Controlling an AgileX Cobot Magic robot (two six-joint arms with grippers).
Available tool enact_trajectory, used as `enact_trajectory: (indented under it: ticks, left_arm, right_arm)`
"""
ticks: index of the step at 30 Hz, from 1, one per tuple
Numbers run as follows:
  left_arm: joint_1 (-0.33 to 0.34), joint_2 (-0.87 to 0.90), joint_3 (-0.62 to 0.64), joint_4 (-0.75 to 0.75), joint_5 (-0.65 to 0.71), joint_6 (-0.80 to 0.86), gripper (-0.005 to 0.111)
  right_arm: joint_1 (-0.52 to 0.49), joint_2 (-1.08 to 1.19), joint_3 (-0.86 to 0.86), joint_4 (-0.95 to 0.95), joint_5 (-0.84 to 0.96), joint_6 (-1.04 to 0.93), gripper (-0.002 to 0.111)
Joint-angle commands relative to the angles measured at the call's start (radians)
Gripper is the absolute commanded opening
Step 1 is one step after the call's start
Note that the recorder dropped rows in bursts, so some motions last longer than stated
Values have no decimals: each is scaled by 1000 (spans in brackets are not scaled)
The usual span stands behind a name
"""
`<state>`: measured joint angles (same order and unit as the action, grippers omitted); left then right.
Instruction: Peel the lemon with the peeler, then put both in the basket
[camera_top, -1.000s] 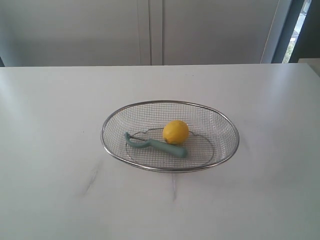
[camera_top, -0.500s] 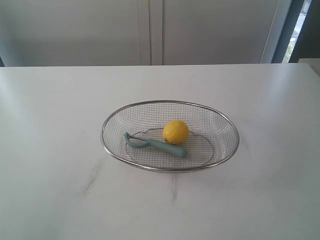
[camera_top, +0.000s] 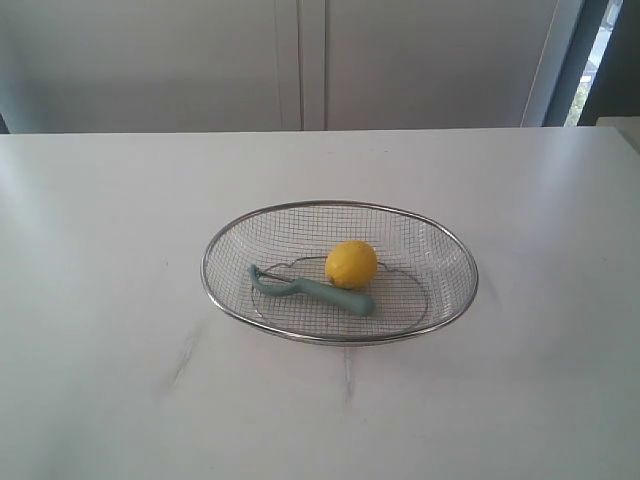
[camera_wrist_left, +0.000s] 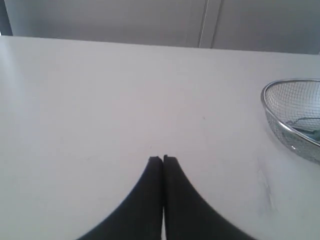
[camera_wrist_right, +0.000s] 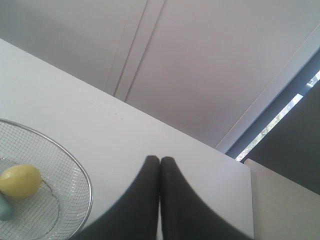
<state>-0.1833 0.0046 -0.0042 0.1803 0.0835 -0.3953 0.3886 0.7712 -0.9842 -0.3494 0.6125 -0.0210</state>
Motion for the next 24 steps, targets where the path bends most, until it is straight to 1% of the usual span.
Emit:
enact_trajectory:
  ticks: [1, 3, 6, 8, 12, 13, 14, 24]
  left_arm:
    - [4, -5, 4, 4, 98, -5, 0]
    - [4, -5, 4, 1, 145, 25, 0]
    - [2, -5, 4, -31, 125, 91, 0]
    - [2, -5, 4, -130, 122, 205, 0]
    - [2, -5, 4, -323, 122, 492, 0]
    - [2, -5, 4, -359, 122, 512, 0]
    - [2, -5, 4, -364, 122, 512, 0]
    - [2, -5, 4, -347, 122, 498, 0]
  right_arm:
    - [0, -3, -4, 0, -7, 3, 0]
    - [0, -3, -4, 0, -7, 3, 0]
    - [0, -3, -4, 0, -7, 3, 0]
    - [0, -3, -4, 0, -7, 3, 0]
    - [0, -3, -4, 0, -7, 14, 0]
    - [0, -3, -4, 0, -7, 14, 0]
    - [0, -3, -4, 0, -7, 14, 0]
    - [0, -3, -4, 0, -7, 14, 0]
